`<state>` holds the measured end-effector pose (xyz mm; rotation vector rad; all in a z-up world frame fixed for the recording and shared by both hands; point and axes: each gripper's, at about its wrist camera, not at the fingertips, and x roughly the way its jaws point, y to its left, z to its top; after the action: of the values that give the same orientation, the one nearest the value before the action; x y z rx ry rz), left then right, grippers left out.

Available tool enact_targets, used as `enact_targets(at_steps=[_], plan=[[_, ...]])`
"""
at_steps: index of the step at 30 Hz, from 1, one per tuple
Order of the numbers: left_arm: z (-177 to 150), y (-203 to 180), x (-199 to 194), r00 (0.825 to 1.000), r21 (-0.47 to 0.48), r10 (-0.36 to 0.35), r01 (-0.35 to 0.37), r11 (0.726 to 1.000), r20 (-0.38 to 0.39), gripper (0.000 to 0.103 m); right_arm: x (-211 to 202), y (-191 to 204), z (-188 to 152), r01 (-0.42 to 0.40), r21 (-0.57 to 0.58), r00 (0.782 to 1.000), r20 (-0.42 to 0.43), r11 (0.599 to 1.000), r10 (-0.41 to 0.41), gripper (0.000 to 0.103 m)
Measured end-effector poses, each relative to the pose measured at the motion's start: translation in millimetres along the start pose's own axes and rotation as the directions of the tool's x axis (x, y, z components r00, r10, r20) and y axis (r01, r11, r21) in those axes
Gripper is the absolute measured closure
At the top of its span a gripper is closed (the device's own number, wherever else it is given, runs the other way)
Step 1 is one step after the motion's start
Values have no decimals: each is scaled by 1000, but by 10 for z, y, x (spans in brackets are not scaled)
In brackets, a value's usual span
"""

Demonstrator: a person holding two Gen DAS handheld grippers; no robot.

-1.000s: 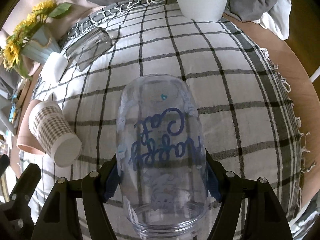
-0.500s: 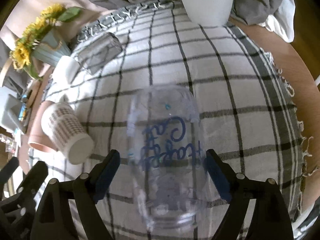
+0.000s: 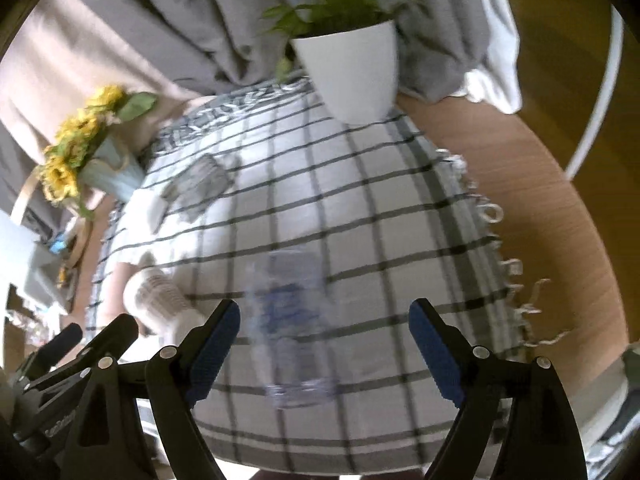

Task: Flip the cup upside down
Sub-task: 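Close the left gripper on the clear cup while the right gripper releases it, then rotate the clear cup with the left gripper and set it rim-down on the cloth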

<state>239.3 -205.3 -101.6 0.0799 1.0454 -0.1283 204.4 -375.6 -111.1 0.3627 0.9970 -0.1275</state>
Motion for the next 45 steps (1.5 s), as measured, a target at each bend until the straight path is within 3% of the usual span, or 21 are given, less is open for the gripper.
enact_targets(at_steps=[9, 16, 24, 27, 29, 31, 36, 45], plan=[[196, -507, 347, 990, 55, -93, 99, 994, -105, 0, 1, -563, 73, 121, 82, 992, -51, 989, -117, 17], [300, -770, 719, 961, 69, -139, 160, 985, -239, 3, -20, -817, 146, 140, 147, 989, -60, 979, -133, 17], [353, -864, 1089, 934, 33, -138, 158, 987, -329, 7, 141, -1022, 130, 127, 226, 989, -108, 966, -104, 17], [350, -895, 1221, 920, 30, -135, 157, 987, -368, 14, 192, -1038, 124, 122, 235, 988, -121, 964, -96, 17], [346, -897, 1269, 913, 28, -138, 161, 987, -385, 27, 217, -1034, 130, 119, 235, 988, -125, 965, -92, 17], [342, -906, 1299, 906, 27, -143, 168, 985, -397, 29, 238, -1036, 148, 116, 232, 988, -128, 966, -88, 17], [362, -890, 1287, 905, 10, -151, 169, 986, -398, 30, 267, -1017, 164, 114, 233, 988, -133, 966, -85, 17], [541, -839, 939, 940, 30, -160, 177, 984, -301, 31, 223, -981, 225, 87, 247, 992, -109, 965, -62, 17]])
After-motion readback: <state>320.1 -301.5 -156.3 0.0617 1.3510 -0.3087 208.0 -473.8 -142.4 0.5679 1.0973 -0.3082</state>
